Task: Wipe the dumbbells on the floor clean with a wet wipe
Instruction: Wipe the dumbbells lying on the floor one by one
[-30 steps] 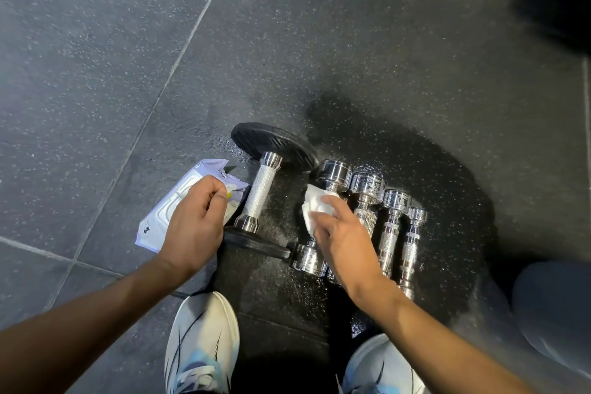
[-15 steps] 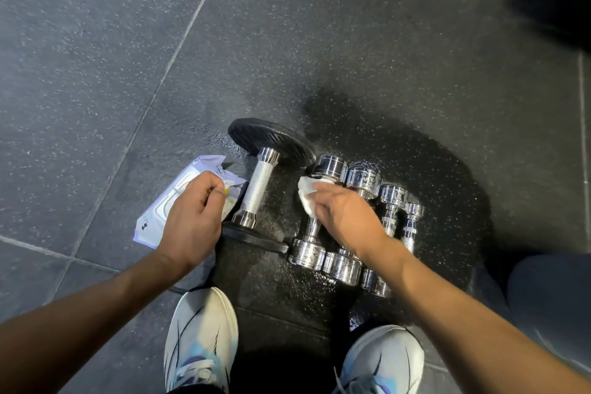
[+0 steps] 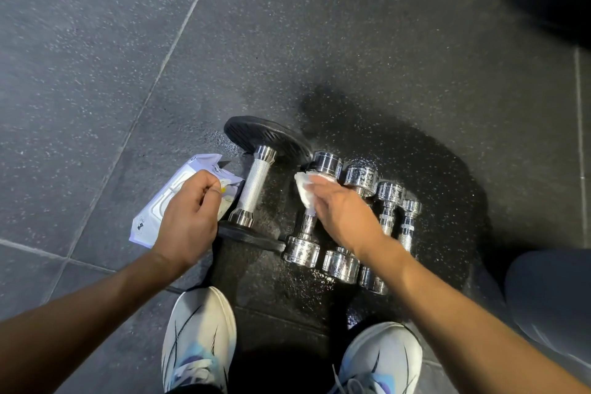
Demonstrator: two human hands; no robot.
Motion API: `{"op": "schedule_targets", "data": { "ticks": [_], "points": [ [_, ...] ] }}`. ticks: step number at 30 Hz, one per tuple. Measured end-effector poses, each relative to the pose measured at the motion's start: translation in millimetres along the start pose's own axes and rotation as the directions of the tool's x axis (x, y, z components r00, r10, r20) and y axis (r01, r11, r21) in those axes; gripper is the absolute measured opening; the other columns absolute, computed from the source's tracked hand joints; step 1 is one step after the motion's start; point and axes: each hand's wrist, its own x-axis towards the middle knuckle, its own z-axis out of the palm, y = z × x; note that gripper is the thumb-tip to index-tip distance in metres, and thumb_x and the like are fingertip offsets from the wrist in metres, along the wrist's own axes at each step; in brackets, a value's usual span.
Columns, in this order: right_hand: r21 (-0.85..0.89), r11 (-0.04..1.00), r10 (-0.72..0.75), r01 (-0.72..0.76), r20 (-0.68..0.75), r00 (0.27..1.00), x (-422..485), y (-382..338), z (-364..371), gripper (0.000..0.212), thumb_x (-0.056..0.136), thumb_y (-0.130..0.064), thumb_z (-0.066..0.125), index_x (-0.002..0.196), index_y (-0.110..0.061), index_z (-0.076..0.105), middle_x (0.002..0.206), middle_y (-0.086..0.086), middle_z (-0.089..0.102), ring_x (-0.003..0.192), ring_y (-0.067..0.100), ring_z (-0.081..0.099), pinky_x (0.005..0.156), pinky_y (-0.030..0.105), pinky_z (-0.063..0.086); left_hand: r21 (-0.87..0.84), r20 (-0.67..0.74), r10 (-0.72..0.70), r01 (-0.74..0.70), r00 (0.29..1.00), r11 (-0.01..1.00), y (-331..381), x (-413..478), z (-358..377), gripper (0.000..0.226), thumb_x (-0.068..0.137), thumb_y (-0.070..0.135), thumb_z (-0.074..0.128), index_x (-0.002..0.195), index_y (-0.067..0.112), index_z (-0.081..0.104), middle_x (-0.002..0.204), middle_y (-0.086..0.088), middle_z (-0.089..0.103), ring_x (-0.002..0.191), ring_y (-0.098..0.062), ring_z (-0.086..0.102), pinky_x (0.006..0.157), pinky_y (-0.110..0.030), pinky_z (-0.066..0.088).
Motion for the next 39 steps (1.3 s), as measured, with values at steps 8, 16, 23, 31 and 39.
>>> {"op": "schedule_targets", "data": {
  "ticks": [8,16,23,31,39],
  "points": [
    [0.482,0.811,0.390,-0.332,-0.022,0.921,-38.1,-23.3,30.6,0.016,0.106,-0.021,0.051,0.090,-0.021,0.053,0.066,-0.008,0.055,0.043,-0.002,0.050,0.041,0.015,0.038,0.005,-0.004,0.017,-0.017,1.000,1.000,0.8,0.3,-0.9,0.026,0.093,0.043,0.036,0.078,0.024,0.045,0.070,0.010,0.047,0.069,-0.016,0.044,0.070,-0.047,0.041],
    [0.605,0.647,0.591,-0.464,-0.014,0.806,11.6,-19.6,12.2,0.027,0.106,-0.035,0.052,0.117,-0.011,0.054,0.096,0.003,0.071,0.079,0.014,0.067,0.060,0.026,0.051,0.004,-0.005,0.000,0.000,1.000,1.000,0.7,-0.4,-1.1,0.024,0.093,0.042,0.036,0.078,0.026,0.044,0.068,0.010,0.047,0.067,-0.017,0.043,0.069,-0.050,0.041],
    [0.304,0.772,0.534,-0.558,0.164,0.829,1.2,-16.2,21.8,0.038,0.106,-0.046,0.046,0.113,-0.011,0.060,0.082,-0.002,0.068,0.069,0.010,0.066,0.057,0.023,0.053,0.002,0.001,0.016,-0.016,1.000,1.000,-0.6,0.6,-0.4,0.023,0.095,0.038,0.037,0.079,0.023,0.045,0.072,0.007,0.048,0.070,-0.019,0.045,0.070,-0.051,0.041],
    [-0.118,0.923,0.382,-0.366,0.177,0.907,5.8,-22.1,-8.3,0.031,0.101,-0.034,0.060,0.122,-0.010,0.060,0.077,-0.001,0.061,0.059,0.013,0.055,0.040,0.013,0.037,0.011,0.008,0.008,-0.008,1.000,1.000,-0.4,0.1,-0.8,0.021,0.097,0.033,0.039,0.080,0.024,0.046,0.071,0.007,0.048,0.070,-0.019,0.045,0.071,-0.051,0.042],
    [-0.217,0.976,0.007,0.022,0.131,0.991,-39.6,-22.7,9.7,0.030,0.111,-0.032,0.035,0.118,-0.026,0.064,0.106,0.003,0.072,0.077,0.012,0.070,0.067,0.026,0.062,0.029,0.011,-0.007,0.007,1.000,1.000,0.2,0.0,-0.5,0.020,0.097,0.032,0.039,0.079,0.025,0.045,0.069,0.013,0.048,0.066,-0.013,0.042,0.068,-0.046,0.041]
  ]
}}
